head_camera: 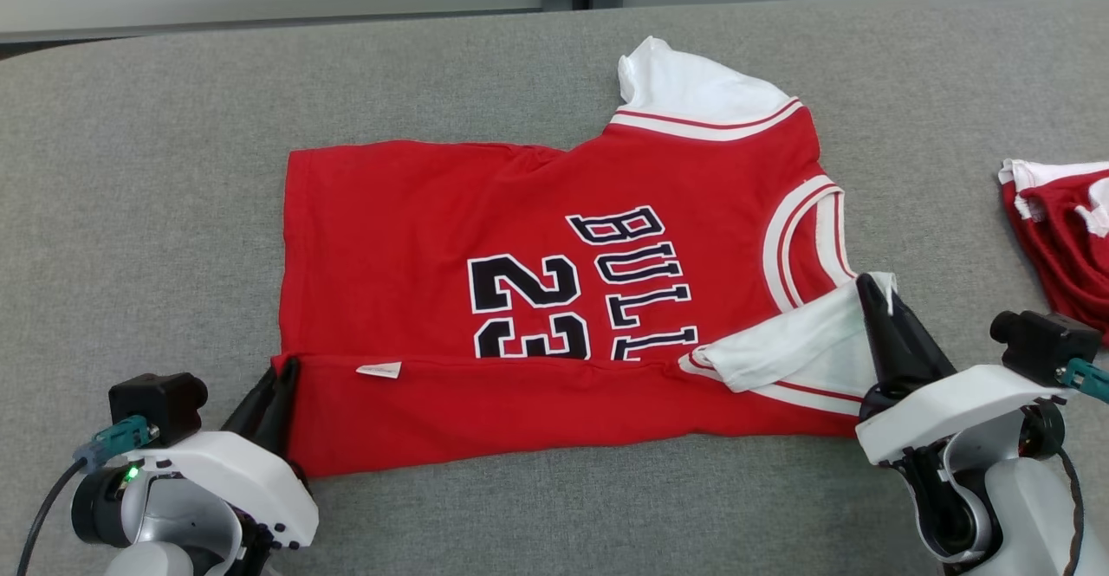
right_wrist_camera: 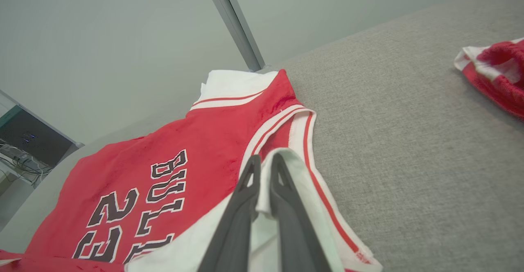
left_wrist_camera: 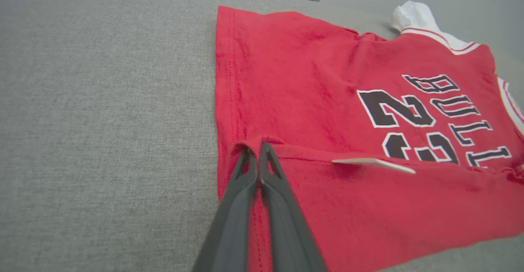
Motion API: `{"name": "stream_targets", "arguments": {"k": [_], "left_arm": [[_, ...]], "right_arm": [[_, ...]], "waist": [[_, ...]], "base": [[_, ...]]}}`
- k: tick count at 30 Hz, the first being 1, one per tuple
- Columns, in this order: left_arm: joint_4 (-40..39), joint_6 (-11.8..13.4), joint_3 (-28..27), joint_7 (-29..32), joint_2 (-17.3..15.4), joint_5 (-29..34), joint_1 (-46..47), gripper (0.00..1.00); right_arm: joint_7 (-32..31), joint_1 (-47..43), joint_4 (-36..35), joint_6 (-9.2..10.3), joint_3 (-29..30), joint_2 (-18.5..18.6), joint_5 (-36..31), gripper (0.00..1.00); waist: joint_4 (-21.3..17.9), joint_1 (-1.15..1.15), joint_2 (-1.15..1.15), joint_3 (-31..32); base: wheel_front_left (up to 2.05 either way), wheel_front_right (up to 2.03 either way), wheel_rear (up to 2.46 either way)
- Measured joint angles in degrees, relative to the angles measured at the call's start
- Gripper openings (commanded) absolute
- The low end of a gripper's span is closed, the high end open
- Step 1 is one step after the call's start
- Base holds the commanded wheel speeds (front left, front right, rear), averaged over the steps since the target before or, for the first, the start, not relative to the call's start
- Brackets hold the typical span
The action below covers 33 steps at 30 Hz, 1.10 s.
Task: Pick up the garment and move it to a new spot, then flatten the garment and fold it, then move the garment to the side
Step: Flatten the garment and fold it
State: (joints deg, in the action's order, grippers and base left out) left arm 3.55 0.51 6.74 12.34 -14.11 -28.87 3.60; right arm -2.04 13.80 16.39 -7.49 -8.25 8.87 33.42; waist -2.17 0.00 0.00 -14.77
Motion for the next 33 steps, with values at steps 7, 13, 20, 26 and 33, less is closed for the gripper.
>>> {"name": "stream_targets", "arguments": {"k": [7,13,20,26,33], "left_arm": [[-0.3,0.9,-2.1,-12.3,3.5,0.2,0.1,1.0],[-2.8,2.2,-2.8,-24.0,5.6,3.9,-1.3,1.0],[-4.1,3.0,-2.3,-26.8,6.3,7.9,-5.1,1.0],[-4.1,3.9,-2.0,-27.2,5.9,11.1,-8.3,1.0],[-3.9,4.1,-2.1,-27.3,5.8,11.4,-9.0,1.0]], "right_arm": [[13.8,1.3,-1.2,-0.01,-2.4,2.9,-5.0,1.0],[16.4,-1.9,-6.6,0.0,0.3,5.0,-15.4,1.0],[16.6,-9.3,-10.3,-0.01,2.1,4.2,-18.2,1.0],[15.6,-13.6,-12.2,-0.01,2.6,2.8,-18.6,1.0],[15.1,-13.8,-12.9,-0.01,2.8,2.3,-18.4,1.0]], "waist": [[0.3,0.0,0.0,-1.1],[0.5,0.0,0.0,0.0],[0.2,0.0,0.0,2.7],[-1.1,0.0,0.0,4.3],[-1.4,0.0,0.0,4.2]], "base": [[0.0,0.0,0.0],[0.0,0.0,0.0],[0.0,0.0,0.0],[0.0,0.0,0.0],[0.0,0.0,0.0]]}}
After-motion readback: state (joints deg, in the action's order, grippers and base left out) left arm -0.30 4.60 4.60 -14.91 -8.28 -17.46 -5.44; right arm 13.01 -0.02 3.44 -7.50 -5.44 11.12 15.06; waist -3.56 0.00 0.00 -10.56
